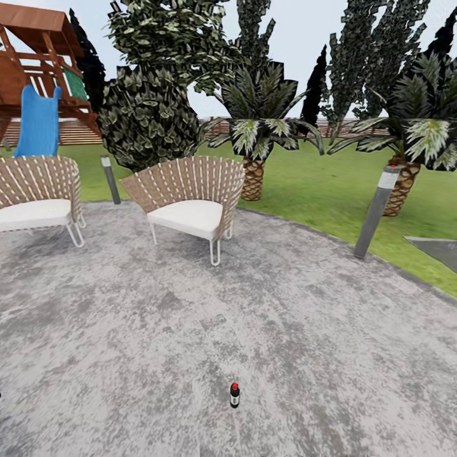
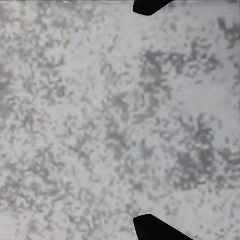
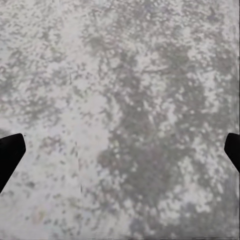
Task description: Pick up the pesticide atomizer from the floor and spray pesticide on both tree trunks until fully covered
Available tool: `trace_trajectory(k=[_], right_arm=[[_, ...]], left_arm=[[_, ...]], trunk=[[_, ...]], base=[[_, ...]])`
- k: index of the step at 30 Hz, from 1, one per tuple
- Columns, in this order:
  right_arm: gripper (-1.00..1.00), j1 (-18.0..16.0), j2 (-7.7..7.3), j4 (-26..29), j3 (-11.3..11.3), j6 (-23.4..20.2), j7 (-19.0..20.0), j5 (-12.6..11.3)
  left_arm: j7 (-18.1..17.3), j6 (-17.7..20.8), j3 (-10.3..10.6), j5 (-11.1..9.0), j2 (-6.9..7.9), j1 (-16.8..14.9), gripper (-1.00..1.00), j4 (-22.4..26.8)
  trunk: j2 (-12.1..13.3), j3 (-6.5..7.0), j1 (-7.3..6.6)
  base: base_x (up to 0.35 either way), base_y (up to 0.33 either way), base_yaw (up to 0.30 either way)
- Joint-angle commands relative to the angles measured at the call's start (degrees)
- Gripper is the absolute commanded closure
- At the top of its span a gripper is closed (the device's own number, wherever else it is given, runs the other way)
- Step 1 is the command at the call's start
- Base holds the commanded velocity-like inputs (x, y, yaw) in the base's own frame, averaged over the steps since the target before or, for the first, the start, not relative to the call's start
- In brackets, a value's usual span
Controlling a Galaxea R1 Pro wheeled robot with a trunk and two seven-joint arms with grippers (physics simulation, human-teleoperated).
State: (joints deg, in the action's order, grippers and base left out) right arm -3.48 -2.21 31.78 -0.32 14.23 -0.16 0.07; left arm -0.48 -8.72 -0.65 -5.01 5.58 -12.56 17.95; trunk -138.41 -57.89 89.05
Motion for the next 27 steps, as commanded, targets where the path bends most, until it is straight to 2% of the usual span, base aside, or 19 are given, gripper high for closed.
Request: trace_trajectory(k=[1, 11, 27], right_arm=[[-1.0, 0.0, 0.01, -0.1, 0.0, 0.2, 0.0, 0.0], [-1.0, 0.0, 0.01, -0.1, 0.0, 0.2, 0.0, -0.1], [-1.0, 0.0, 0.01, -0.1, 0.0, 0.2, 0.1, -0.1]], left_arm=[[-0.1, -0.2, 0.0, -0.5, -0.02, 0.0, -1.0, -0.1], [-0.1, -0.1, -0.1, -0.6, -0.04, 0.0, -1.0, -0.5], [-0.1, -0.2, -0.1, -0.5, -0.05, 0.0, -1.0, -0.5]], trunk=[[0.0, -0.05, -0.01], [0.0, -0.05, -0.01], [0.0, -0.17, -0.01]], base=[[0.0, 0.0, -0.266], [0.0, 0.026, -0.267], [0.0, 0.248, -0.269]])
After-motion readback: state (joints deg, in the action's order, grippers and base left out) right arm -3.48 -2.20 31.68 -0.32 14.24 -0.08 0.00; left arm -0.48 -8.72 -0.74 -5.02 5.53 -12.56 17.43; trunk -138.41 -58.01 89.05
